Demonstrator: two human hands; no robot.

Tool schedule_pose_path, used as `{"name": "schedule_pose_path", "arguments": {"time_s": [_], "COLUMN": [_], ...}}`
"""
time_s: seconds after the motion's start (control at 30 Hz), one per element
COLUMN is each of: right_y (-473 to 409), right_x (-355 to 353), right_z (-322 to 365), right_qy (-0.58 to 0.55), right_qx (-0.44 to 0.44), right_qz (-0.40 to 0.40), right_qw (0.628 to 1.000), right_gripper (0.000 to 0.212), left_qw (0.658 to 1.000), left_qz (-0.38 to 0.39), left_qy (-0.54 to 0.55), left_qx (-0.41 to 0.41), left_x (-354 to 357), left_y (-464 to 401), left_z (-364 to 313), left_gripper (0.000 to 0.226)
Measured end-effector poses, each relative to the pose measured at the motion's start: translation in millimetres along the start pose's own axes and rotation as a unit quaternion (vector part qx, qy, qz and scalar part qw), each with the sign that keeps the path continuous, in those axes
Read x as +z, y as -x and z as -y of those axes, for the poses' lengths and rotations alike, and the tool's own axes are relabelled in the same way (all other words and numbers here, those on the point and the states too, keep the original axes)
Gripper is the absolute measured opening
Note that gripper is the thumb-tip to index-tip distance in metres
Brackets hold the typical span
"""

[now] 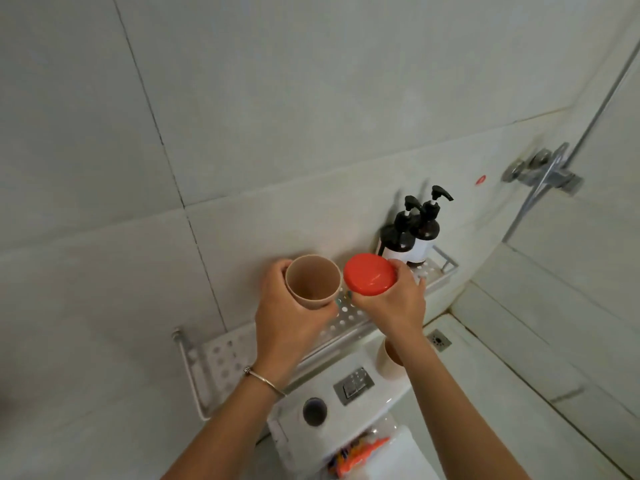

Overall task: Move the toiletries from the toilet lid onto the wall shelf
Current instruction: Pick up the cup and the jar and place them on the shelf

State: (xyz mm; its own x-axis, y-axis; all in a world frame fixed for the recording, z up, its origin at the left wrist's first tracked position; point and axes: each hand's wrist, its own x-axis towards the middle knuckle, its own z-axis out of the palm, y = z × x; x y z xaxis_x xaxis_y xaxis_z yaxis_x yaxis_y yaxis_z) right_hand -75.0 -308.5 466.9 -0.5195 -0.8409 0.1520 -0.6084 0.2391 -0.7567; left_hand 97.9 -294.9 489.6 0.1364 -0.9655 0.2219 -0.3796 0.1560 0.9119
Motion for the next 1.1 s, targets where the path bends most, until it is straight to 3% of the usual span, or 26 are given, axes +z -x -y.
{"name": "schedule_pose_path", "arguments": {"time_s": [0.27,0.43,0.67,0.77,0.87,1.0,1.1], "right_y": [-6.3,-3.3,-7.4,9.6,30.5,47.6,56.8], "right_x": [9.4,5.2,8.9,2.9,-11.1,-26.8,-29.8], "right_z": [-14.9,-21.2,-13.7,-4.0,17.1,45.4,67.3], "right_qy": [0.108,0.102,0.146,0.088,-0.053,-0.171,-0.232], "right_qx": [-0.008,-0.011,-0.005,-0.061,-0.116,-0.175,-0.200], "right_qz": [-0.037,-0.051,-0.054,-0.080,0.041,0.240,0.226], "right_qw": [0.993,0.993,0.988,0.991,0.991,0.940,0.925], "right_gripper": [0.101,0.091,0.094,0.087,0.085,0.087,0.085], "left_qw": [1.000,0.999,0.999,0.999,0.999,0.996,0.993], "left_qz": [0.024,0.028,0.028,0.035,0.023,0.034,0.022], "left_qy": [0.011,0.020,0.016,0.026,0.043,0.065,0.079], "left_qx": [-0.002,-0.013,-0.029,-0.019,0.003,0.043,0.081], "left_x": [-1.0,-7.1,-10.0,-15.5,-24.7,-42.5,-56.3], "left_y": [-3.6,-0.1,11.9,12.3,7.3,0.0,-2.8], "left_z": [19.3,18.9,22.1,12.8,0.3,-31.3,-61.9], "left_gripper": [0.077,0.080,0.082,0.082,0.079,0.077,0.075]}}
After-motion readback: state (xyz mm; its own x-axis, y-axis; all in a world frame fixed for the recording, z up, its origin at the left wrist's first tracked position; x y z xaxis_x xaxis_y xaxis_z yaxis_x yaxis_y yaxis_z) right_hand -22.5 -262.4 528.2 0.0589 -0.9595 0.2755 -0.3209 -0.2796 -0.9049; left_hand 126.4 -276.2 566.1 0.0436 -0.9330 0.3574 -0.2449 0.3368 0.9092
